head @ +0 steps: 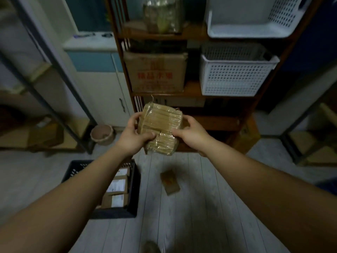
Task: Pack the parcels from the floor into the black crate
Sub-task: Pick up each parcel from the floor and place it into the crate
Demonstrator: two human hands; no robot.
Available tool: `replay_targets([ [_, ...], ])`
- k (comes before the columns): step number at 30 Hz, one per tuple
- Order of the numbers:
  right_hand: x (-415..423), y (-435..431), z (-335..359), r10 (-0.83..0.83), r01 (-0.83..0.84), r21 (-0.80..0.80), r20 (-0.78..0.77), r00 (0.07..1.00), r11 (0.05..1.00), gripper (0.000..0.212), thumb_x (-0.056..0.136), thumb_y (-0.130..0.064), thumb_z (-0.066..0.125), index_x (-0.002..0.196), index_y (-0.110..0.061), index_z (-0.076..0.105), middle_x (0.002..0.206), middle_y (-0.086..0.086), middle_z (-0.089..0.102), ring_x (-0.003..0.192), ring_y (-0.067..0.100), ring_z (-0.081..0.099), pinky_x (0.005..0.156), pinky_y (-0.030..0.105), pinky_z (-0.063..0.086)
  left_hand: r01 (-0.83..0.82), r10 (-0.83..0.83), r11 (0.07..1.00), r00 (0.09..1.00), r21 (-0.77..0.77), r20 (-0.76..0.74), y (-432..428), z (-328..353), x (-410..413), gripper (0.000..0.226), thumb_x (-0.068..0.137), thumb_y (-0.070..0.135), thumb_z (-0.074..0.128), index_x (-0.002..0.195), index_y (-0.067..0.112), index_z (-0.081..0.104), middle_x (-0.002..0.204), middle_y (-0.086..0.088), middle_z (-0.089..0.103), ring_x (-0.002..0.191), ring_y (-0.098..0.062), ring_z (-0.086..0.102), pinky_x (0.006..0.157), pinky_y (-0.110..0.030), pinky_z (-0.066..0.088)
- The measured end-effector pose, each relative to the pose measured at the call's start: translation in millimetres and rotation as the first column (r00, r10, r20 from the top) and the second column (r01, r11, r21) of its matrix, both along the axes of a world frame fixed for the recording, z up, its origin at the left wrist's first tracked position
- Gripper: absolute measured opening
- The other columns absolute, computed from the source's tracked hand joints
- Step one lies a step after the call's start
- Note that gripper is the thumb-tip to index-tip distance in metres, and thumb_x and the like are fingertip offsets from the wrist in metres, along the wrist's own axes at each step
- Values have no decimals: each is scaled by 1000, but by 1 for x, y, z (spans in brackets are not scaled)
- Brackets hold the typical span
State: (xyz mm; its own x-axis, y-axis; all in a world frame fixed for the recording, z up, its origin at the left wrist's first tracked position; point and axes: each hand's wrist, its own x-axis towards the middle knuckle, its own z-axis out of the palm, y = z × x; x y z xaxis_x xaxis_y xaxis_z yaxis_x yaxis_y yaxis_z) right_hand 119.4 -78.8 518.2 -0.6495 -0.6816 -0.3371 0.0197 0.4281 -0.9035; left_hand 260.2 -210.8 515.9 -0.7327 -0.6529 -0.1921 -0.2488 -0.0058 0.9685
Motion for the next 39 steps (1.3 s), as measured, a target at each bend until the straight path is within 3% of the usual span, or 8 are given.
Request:
replay_targets([
  [5,20,24,52,28,-27,-60,3,1000,998,82,81,-29,72,147,-38,23,117,-5,57,101,20,61,79,38,54,50,-50,997,999,-53,11,20,51,32,69,81,8,69,132,40,37,115,4,49,103,-21,57,78,-37,56],
  [13,83,16,105,24,-28,-202,-22,999,979,41,90,-25,64,128,-15,52,93,-6,63,84,11,63,70,27,52,-35,34,999,998,-23,-52,7,103,85,84,80,27,71,147,34,20,137,-7,41,115,-29,53,82,-39,53],
  [18,153,-39,123,-27,24,-259,-7,1000,965,40,93,-33,59,127,-14,50,101,3,65,79,19,65,54,29,52,-6,12,995,999,103,-52,-26,106,143,68,85,25,65,141,29,25,117,-6,57,100,-27,61,90,-51,50],
  [21,194,-77,125,0,-25,-170,-144,990,985,44,92,-40,58,128,-16,51,112,4,64,96,22,64,71,34,55,-55,67,992,993,118,-97,-65,110,181,52,90,19,60,134,22,34,110,-9,62,93,-29,64,79,-45,54],
  [25,237,-118,118,100,-139,-47,-474,875,989,86,81,-45,69,150,-29,20,149,5,33,132,26,41,107,38,38,-71,72,997,996,27,-58,-116,111,228,39,93,21,56,129,24,43,110,-10,65,92,-29,64,84,-48,54],
  [30,275,-158,98,415,-333,250,-603,681,909,117,69,-49,78,147,-47,-9,155,0,-28,147,32,9,117,37,19,-17,16,999,999,28,42,-162,100,261,35,93,26,54,127,18,46,107,-9,67,91,-26,66,75,-39,55],
  [35,269,-203,69,546,-364,407,-623,560,838,127,60,-57,81,145,-49,-13,150,-2,-40,147,33,-8,116,47,16,24,-31,999,989,49,143,-198,67,267,31,93,32,54,122,25,48,106,-8,67,97,-29,65,88,-49,53],
  [39,258,-248,42,697,-405,567,-589,409,717,130,58,-62,79,145,-45,-17,153,-1,-35,145,33,-15,117,52,15,21,-43,994,975,106,219,-229,37,264,30,95,34,49,124,24,47,107,-9,65,99,-31,63,79,-42,52],
])
